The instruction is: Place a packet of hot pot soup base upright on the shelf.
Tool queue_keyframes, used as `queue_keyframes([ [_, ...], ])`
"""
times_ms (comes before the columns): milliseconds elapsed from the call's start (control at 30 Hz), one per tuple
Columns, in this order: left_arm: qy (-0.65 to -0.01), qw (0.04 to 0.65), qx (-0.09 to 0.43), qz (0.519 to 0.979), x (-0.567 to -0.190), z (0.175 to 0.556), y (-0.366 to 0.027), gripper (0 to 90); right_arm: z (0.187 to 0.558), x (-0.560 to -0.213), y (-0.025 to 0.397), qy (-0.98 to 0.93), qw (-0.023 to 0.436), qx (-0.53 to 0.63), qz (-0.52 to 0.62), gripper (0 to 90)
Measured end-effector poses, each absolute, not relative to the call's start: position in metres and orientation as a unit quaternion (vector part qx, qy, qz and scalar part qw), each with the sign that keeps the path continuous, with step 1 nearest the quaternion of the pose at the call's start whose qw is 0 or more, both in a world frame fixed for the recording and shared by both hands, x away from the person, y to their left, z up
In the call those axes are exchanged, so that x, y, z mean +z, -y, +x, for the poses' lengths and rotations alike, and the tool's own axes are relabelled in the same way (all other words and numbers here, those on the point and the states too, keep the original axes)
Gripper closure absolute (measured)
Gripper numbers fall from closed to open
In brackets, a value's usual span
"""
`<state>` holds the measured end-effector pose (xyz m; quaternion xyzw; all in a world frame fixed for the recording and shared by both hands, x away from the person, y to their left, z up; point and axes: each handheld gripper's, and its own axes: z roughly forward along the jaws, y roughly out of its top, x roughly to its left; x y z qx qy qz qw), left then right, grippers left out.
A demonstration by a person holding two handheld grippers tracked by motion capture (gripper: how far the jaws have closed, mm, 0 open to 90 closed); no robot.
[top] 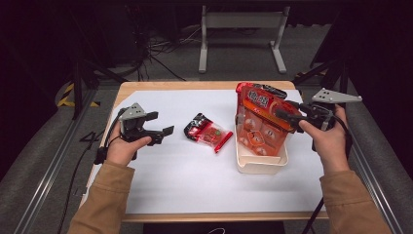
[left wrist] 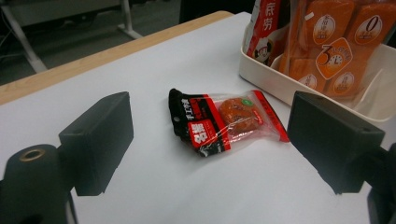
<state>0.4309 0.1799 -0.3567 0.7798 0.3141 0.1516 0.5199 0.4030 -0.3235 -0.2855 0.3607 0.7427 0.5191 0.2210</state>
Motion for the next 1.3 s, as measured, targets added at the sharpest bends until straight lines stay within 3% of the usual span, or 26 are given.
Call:
queue_keyframes([
  [367, -0.35, 0.513, 0.163, 0.767, -0.365, 0.435, -0.188, 21.6, 0.38, -0.277, 0.353, -0.733, 0.25, 0.516, 0.365, 35.0],
  [600, -0.34, 0.516, 0.158, 0.77, -0.369, 0.438, -0.187, 25.1, 0.368, -0.28, 0.365, -0.73, 0.268, 0.507, 0.372, 32.3],
  [933, -0.335, 0.51, 0.166, 0.775, -0.369, 0.437, -0.179, 30.2, 0.351, -0.3, 0.374, -0.732, 0.26, 0.502, 0.381, 35.9],
  [1300, -0.333, 0.496, 0.163, 0.785, -0.379, 0.445, -0.163, 35.2, 0.35, -0.335, 0.371, -0.74, 0.263, 0.478, 0.393, 31.4],
])
